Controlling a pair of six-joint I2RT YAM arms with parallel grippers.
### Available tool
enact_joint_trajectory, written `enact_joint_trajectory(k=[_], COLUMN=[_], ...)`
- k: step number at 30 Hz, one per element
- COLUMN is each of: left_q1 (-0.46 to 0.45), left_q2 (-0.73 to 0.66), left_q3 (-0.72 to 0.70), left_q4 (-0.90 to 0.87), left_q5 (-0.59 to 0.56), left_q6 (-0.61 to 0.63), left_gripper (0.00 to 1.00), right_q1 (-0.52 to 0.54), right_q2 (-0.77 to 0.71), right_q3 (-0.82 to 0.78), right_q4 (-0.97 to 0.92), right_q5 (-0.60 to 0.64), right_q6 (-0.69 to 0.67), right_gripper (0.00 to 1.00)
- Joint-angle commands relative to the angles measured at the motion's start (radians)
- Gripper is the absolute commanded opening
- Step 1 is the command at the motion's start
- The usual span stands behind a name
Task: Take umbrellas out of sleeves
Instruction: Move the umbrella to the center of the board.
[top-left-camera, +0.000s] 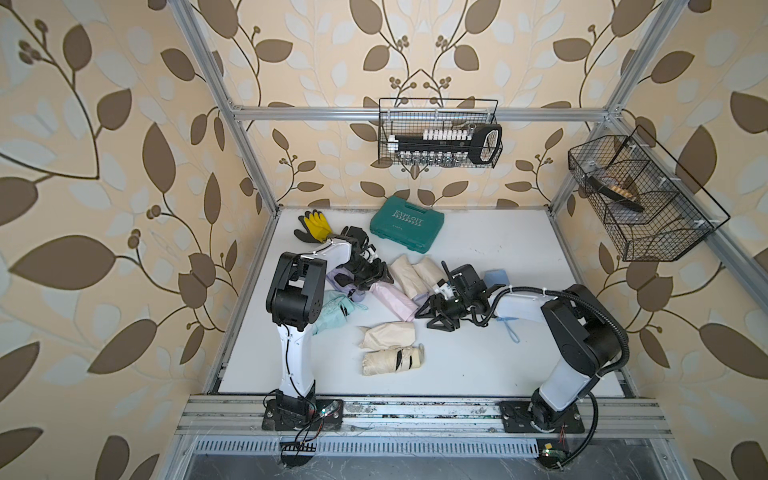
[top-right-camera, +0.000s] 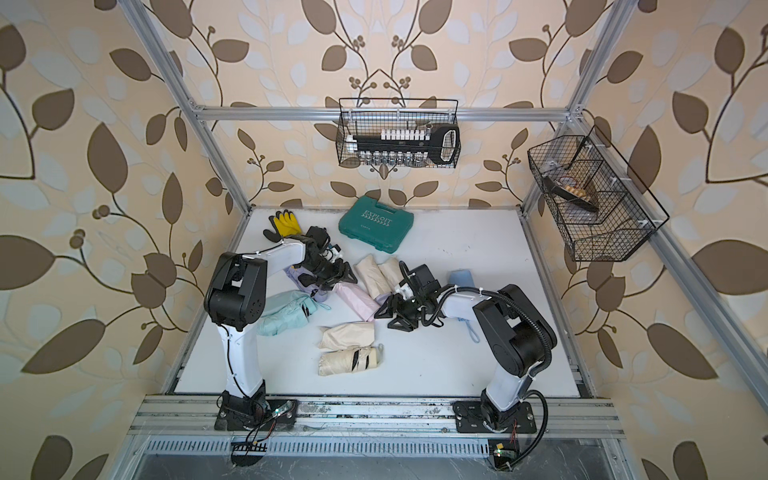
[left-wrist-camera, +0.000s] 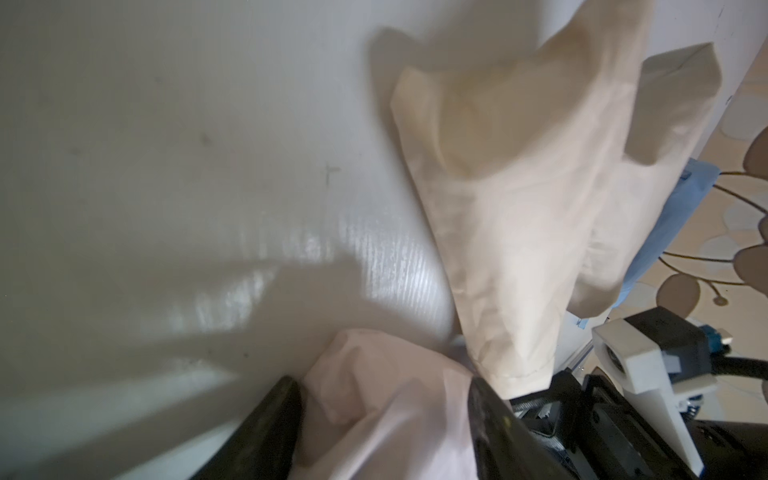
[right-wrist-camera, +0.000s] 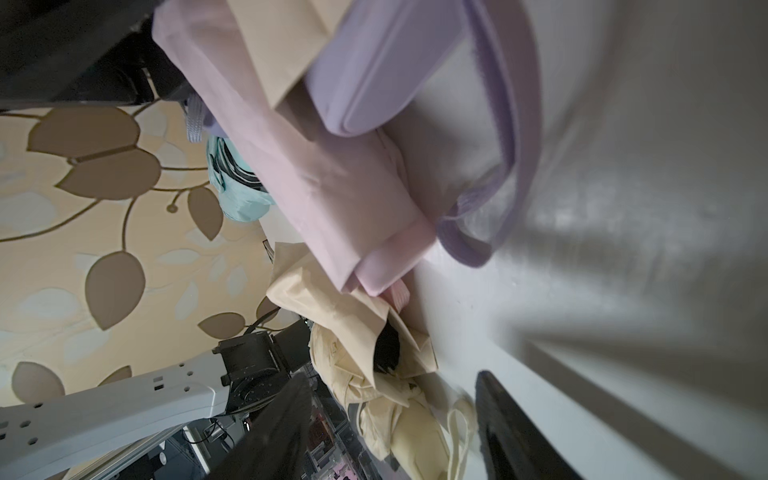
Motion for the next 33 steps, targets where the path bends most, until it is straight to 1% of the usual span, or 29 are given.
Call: enact_joint_trajectory(k=[1, 7, 11, 14, 15, 20, 21, 25, 28, 29, 31, 33], left_q1=[0.000, 0.011, 0.023, 0.023, 0.023, 0.023, 0.022, 0.023, 0.023, 0.023, 0.023, 0.020], left_q2=[-0.037, -0.039, -0.036, -0.022, -0.020, -0.007, -0.004, 0.004, 0.003, 0.001, -0.006, -0.013], left_q3=[-0.023, -0.023, -0.016, -0.013, -0.018, -0.033, -0.033, -0.030, -0.032, -0.034, -0.040, -0.045], left_q4=[-0.081, -0.098, -0.093, -0.098, -0.097, -0.104, -0.107, -0.110, -0.107, -0.100, -0.082, -0.077], left_q5=[-0.012, 0.002, 0.083, 0.135, 0.140, 0.134, 0.137, 0.152, 0.178, 0.199, 0.246, 0.269], left_q6=[0.029, 0.056, 0.068, 0.073, 0.073, 0.076, 0.076, 0.076, 0.072, 0.063, 0.047, 0.039], left_gripper=[0.65, 0.64, 0.62, 0.57, 0.53, 0.41, 0.40, 0.34, 0.34, 0.36, 0.44, 0.47], right_q1=[0.005, 0.005, 0.005, 0.006, 0.003, 0.003, 0.004, 0.004, -0.001, -0.003, -0.002, -0.003], right_q2=[0.012, 0.023, 0.024, 0.031, 0.034, 0.064, 0.066, 0.055, 0.060, 0.063, 0.064, 0.066], right_q3=[-0.039, -0.058, -0.054, -0.047, -0.045, -0.035, -0.039, -0.065, -0.068, -0.068, -0.067, -0.063], right_q4=[0.103, 0.123, 0.123, 0.122, 0.124, 0.148, 0.152, 0.176, 0.178, 0.183, 0.194, 0.207], right_q5=[0.023, 0.025, 0.020, 0.031, 0.038, 0.056, 0.060, 0.065, 0.064, 0.064, 0.066, 0.071], right_q6=[0.043, 0.053, 0.052, 0.052, 0.054, 0.057, 0.058, 0.065, 0.060, 0.060, 0.064, 0.065], right_gripper=[0.61, 0.60, 0.60, 0.60, 0.59, 0.50, 0.49, 0.48, 0.48, 0.48, 0.48, 0.48])
